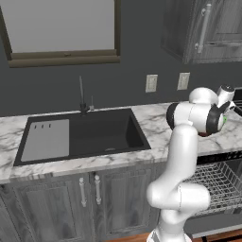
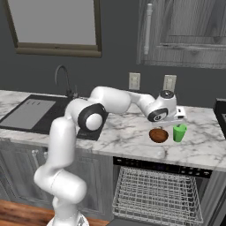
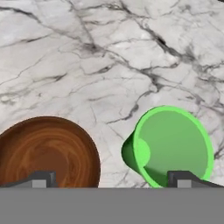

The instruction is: Pick up the cup and bowl from the counter, place them in the dishwasher, and close the dishwasher door.

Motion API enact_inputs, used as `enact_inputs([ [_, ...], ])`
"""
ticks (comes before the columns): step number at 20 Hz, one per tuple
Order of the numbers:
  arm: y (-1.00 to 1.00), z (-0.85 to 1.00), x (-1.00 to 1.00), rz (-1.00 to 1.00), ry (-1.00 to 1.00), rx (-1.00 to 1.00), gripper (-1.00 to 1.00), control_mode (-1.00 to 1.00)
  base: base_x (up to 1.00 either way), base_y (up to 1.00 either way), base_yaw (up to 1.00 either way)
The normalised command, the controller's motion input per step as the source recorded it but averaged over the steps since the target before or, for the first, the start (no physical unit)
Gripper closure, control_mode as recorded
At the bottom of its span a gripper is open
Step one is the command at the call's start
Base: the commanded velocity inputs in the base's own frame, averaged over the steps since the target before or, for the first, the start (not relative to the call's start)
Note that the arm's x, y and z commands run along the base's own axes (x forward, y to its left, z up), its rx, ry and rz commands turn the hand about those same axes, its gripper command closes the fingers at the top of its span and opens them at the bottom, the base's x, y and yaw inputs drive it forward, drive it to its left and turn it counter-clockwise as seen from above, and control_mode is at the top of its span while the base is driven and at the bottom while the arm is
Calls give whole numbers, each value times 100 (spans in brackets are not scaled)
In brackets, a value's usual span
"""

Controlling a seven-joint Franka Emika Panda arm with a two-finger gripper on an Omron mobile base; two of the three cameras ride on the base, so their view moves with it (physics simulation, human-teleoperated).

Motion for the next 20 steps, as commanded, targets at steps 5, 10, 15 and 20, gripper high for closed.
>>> enact_inputs([
  [5, -19, -17, 30, 0, 0, 0, -100, -100, 0, 0, 0],
  [10, -13, -16, 26, 0, 0, 0, -100, -100, 0, 0, 0],
  [15, -1, -18, 21, 0, 0, 0, -100, -100, 0, 0, 0],
  [20, 0, -18, 8, 0, 0, 0, -100, -100, 0, 0, 0],
])
